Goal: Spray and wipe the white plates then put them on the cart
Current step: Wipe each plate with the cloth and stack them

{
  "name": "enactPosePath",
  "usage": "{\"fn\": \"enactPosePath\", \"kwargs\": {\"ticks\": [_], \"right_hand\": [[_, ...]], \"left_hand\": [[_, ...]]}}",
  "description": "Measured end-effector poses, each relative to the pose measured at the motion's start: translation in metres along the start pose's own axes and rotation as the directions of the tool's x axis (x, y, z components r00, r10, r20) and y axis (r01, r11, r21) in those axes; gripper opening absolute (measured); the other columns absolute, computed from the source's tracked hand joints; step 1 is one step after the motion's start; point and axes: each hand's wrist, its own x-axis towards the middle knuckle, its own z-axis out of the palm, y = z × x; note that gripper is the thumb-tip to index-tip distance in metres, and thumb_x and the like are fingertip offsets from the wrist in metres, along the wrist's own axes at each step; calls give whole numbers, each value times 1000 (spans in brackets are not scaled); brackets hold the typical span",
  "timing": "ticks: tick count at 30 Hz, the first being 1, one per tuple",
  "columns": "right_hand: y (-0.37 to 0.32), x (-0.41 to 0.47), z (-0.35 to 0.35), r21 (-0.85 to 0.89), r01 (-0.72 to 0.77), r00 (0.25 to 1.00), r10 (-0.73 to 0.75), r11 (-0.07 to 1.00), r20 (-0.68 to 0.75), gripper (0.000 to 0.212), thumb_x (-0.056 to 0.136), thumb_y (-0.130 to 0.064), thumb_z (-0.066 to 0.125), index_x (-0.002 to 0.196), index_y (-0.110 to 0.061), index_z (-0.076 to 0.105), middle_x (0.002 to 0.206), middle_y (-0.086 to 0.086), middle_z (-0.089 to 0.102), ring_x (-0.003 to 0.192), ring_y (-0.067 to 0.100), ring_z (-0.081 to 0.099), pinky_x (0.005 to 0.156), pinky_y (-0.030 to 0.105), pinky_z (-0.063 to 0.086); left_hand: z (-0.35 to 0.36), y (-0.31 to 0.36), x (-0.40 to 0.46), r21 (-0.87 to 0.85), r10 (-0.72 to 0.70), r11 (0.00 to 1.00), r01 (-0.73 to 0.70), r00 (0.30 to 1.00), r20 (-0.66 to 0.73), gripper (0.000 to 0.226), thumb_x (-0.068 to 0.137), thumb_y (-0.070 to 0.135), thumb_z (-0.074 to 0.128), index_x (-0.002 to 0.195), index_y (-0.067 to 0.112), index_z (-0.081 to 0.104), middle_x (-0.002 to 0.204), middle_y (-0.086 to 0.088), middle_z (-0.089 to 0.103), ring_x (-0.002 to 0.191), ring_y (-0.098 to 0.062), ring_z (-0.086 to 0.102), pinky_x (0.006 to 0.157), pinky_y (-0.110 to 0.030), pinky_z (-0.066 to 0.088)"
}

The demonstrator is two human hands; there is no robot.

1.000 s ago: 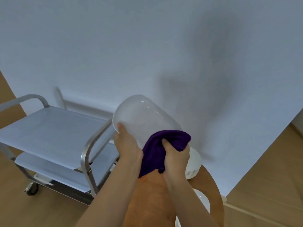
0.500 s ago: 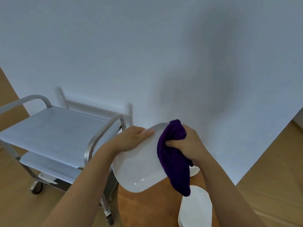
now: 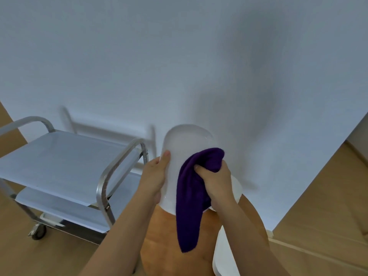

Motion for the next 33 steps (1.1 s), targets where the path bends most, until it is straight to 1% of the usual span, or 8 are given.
{"fn": "enactPosePath", "kwargs": {"ticks": [6, 10, 14, 18, 22, 24, 28, 33], "right_hand": [[20, -22, 8, -14, -134, 991, 134, 991, 22, 54, 82, -21, 71, 128, -22, 44, 116, 2, 59, 103, 21, 59, 93, 43, 51], [32, -33, -2, 280, -190, 982, 178, 941, 67, 43, 81, -17, 68, 121, -23, 52, 108, 6, 65, 98, 23, 62, 86, 44, 54], [28, -20, -20, 402, -126, 970, 198, 907, -142, 33, 80, -21, 69, 101, -43, 58, 99, -6, 68, 93, 19, 63, 79, 40, 55], [-5, 5, -9, 50, 198, 972, -190, 979, -141, 40, 82, -18, 65, 106, -48, 53, 93, -20, 64, 86, 3, 62, 86, 41, 53], [-14, 24, 22, -391, 385, 920, -383, 836, 85, 66, 84, -15, 61, 144, -20, 32, 147, 5, 37, 136, 22, 33, 112, 46, 29], [-11, 21, 31, -441, 437, 896, -420, 784, 141, 58, 85, -20, 59, 138, -15, 39, 141, 6, 42, 131, 23, 37, 110, 44, 30], [19, -5, 42, -371, 455, 880, -346, 810, 325, 28, 80, -27, 56, 105, -33, 47, 101, -12, 57, 95, 6, 53, 87, 25, 46], [77, -29, 23, -429, 215, 960, -109, 878, 258, 54, 94, -23, 56, 141, -25, 29, 140, -17, 39, 129, 1, 38, 103, 9, 28]], "left_hand": [[-1, -4, 7, -186, 3, 982, -28, 991, -133, 26, 96, 42, 51, 87, 20, 62, 63, 10, 71, 55, -7, 68, 41, -18, 49], [-8, -11, 8, -189, -89, 981, 50, 975, -205, 27, 98, 41, 46, 95, 15, 55, 85, 3, 63, 75, -16, 60, 53, -29, 45], [-17, -22, 7, -47, -6, 999, -6, 966, -257, 26, 99, 43, 41, 99, 20, 53, 88, 4, 61, 78, -14, 58, 55, -27, 42], [-3, -31, -5, 134, 154, 982, -134, 977, -148, 43, 99, 45, 38, 90, 10, 62, 82, -6, 64, 71, -19, 60, 58, -27, 47], [20, -36, -14, 139, 232, 965, -222, 971, -62, 43, 99, 46, 37, 88, 15, 65, 73, -1, 67, 69, -19, 63, 64, -34, 51], [24, -32, -12, 92, 257, 964, -250, 963, -85, 41, 98, 47, 36, 88, 19, 65, 70, 4, 68, 67, -13, 64, 59, -25, 51], [17, -16, 0, -26, 262, 962, -273, 944, -201, 36, 100, 44, 36, 98, 18, 61, 77, 2, 71, 71, -7, 68, 52, -15, 51], [-6, -5, 17, -102, 228, 960, -262, 939, -259, 22, 97, 50, 41, 89, 38, 58, 83, 14, 67, 66, 3, 66, 48, -13, 49]]}}
